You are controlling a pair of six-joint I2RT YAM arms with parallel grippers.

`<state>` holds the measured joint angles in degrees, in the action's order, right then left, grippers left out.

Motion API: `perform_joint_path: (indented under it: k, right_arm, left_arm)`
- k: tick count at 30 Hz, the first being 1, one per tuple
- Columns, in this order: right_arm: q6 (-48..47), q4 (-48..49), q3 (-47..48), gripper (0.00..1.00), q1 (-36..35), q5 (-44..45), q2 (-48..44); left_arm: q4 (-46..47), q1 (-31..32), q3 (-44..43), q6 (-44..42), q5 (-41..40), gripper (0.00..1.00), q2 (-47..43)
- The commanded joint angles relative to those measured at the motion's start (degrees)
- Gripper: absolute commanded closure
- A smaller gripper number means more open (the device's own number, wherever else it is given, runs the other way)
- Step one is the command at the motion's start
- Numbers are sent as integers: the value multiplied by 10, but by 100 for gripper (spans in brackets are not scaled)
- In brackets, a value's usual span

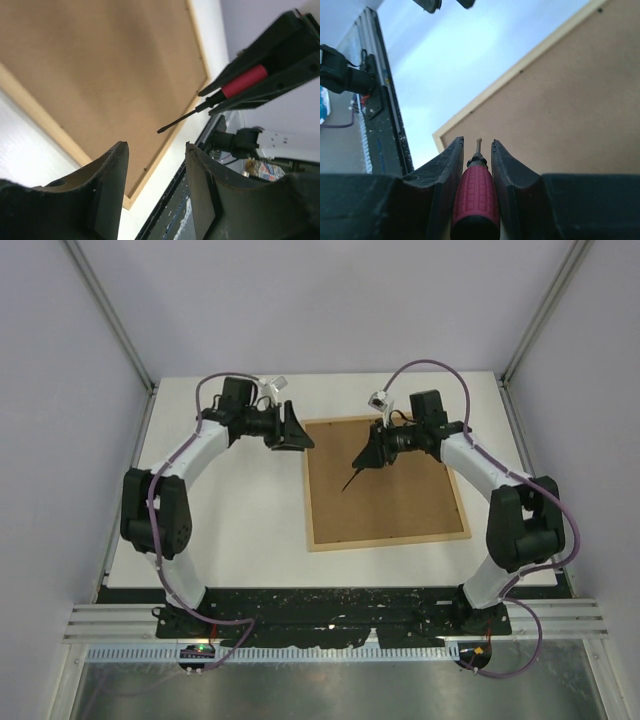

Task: Take the photo out of the frame
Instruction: Adjust the screwdriver.

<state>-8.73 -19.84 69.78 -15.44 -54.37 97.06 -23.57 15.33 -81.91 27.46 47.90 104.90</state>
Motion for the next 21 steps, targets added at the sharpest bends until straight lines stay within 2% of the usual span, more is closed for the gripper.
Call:
perform_joint_path:
  k: [1, 8, 13, 18, 20, 21]
  right_arm:
    - [39, 12, 27, 92, 1, -94, -72]
    - [142, 109, -1, 92, 1, -194, -125]
    - [188, 182, -32, 92, 1, -212, -147]
    - [188, 212, -50, 92, 1, -218, -156]
    - [185, 215, -53, 92, 1, -218, -158]
    - [180, 216, -54, 92, 1, -215, -158]
  left_arm:
    - [25, 17, -4, -41, 133, 46, -31]
    - [40, 64, 4, -58, 219, 45, -22]
    - [114, 83, 13, -2, 293, 45, -23]
    - [252, 100, 53, 101, 333, 47, -31]
    - [374, 105, 87, 204, 348, 48, -30]
    - [470, 107, 103, 267, 352, 49, -29]
